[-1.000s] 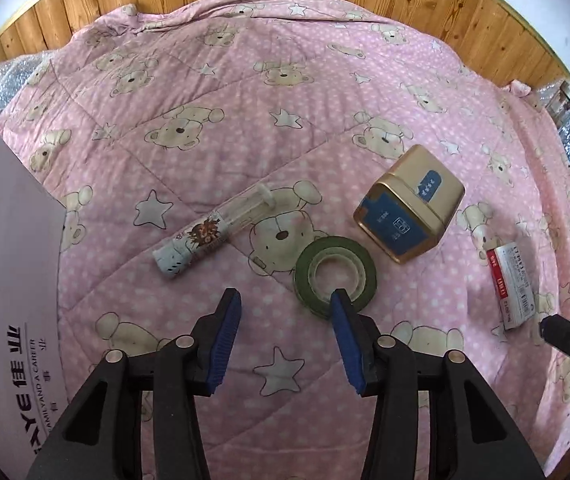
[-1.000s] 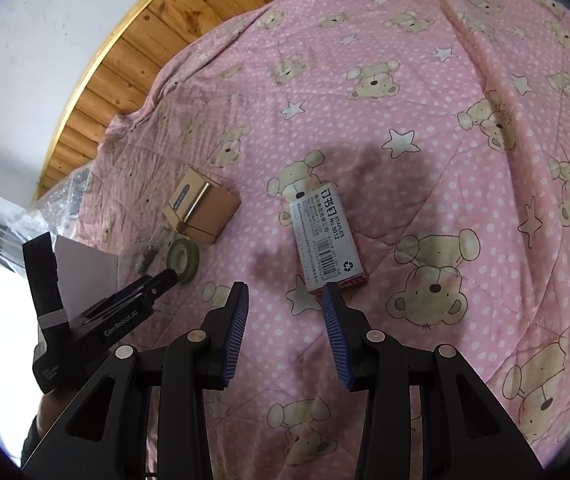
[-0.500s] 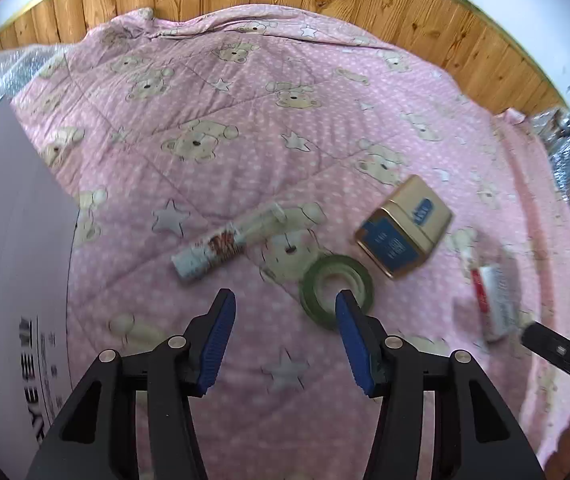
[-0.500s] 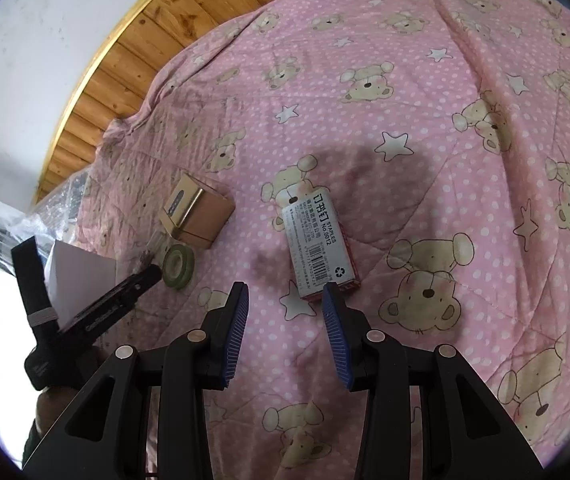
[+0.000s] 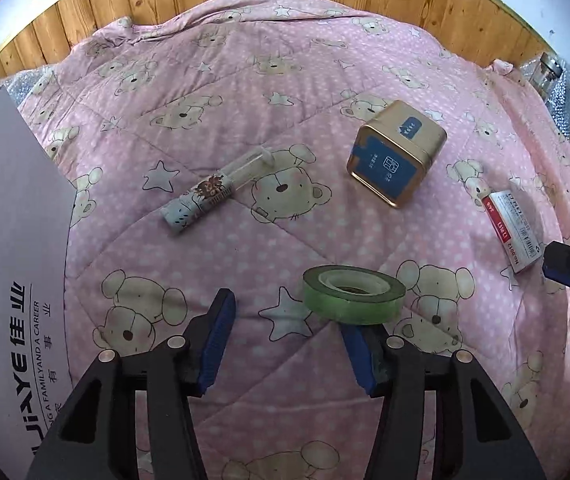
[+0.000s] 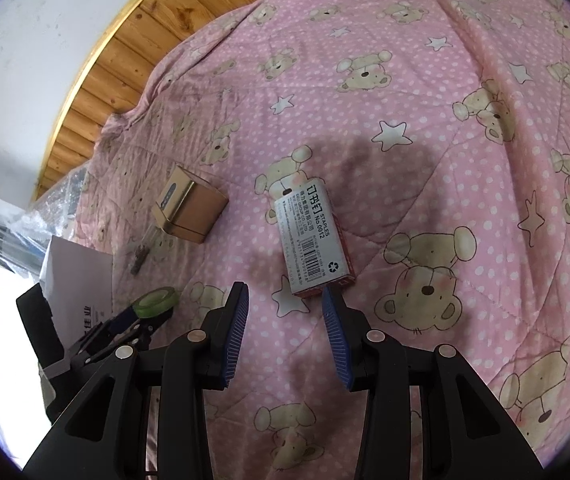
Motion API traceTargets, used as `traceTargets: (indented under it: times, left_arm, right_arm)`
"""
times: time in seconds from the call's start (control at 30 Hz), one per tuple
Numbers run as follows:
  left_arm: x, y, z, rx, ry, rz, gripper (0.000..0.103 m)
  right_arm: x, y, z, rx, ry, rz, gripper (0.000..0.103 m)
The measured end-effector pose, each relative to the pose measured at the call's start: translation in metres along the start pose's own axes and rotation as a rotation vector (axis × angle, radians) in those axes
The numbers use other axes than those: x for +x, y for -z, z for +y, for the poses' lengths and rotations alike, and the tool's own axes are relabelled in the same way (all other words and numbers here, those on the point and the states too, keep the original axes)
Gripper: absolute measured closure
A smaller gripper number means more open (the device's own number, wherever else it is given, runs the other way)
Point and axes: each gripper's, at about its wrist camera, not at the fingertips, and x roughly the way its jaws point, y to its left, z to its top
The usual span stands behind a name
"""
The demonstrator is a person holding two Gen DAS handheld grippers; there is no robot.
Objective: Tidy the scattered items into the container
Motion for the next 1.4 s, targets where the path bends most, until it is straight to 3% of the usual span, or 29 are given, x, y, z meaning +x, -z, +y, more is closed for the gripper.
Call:
traceTargets:
  times: [0.17,0.33,0.43,0.57,0.63,0.8,0.87,0.93,1.03,1.13,1.27,1.4]
  left_arm:
    - [-0.009,-0.001,-0.006,0.061,0.041,-0.037,0.048]
    - [-0.02,0.003,-0.038,0.293,-0.012,-0.151,0.048]
    - [-0.014,-0.002,-0.047,0.349,-0.008,-0.166,0.048]
    - [-0.018,-0.004,-0.045,0.299,0.049,-0.176,0.08]
    - [-0.014,-0.01,-0.041,0.247,0.089,-0.156,0.086]
    - [-0.008,-0.014,-0.023,0.105,0.11,-0.115,0.081]
    - [-0.005,-0.01,-0.019,0.088,0.104,-0.102,0.071]
    - [-0.003,-0.007,-0.013,0.063,0.093,-0.094,0.071]
    - [-0.004,-0.004,-0.003,0.003,0.137,-0.099,0.071]
    - [-0.004,-0.002,0.001,-0.013,0.149,-0.1,0.071]
    - [-0.004,0.001,-0.001,0.002,0.141,-0.105,0.071]
    - [-0.005,0.004,0.0,0.001,0.154,-0.104,0.07]
  right_arm:
    - [0.0,0.001,-0.006,0.015,0.001,-0.001,0.061]
    - [0.001,0.001,-0.009,0.018,0.004,0.003,0.061]
    - [0.001,0.001,-0.01,0.016,0.008,0.002,0.061]
    - [0.001,-0.001,-0.009,0.0,0.013,-0.007,0.061]
    - [0.002,-0.003,-0.007,-0.012,0.017,-0.012,0.061]
    - [0.008,-0.013,0.0,-0.052,0.038,-0.03,0.058]
    - [0.015,-0.016,0.003,-0.08,0.067,-0.028,0.058]
    - [0.018,-0.017,0.006,-0.107,0.088,-0.036,0.058]
    - [0.02,-0.018,0.01,-0.141,0.111,-0.039,0.057]
    - [0.017,-0.021,0.011,-0.153,0.121,-0.057,0.057]
    - [0.015,-0.028,0.013,-0.181,0.14,-0.085,0.046]
    - [0.037,-0.033,0.018,-0.24,0.145,-0.022,0.044]
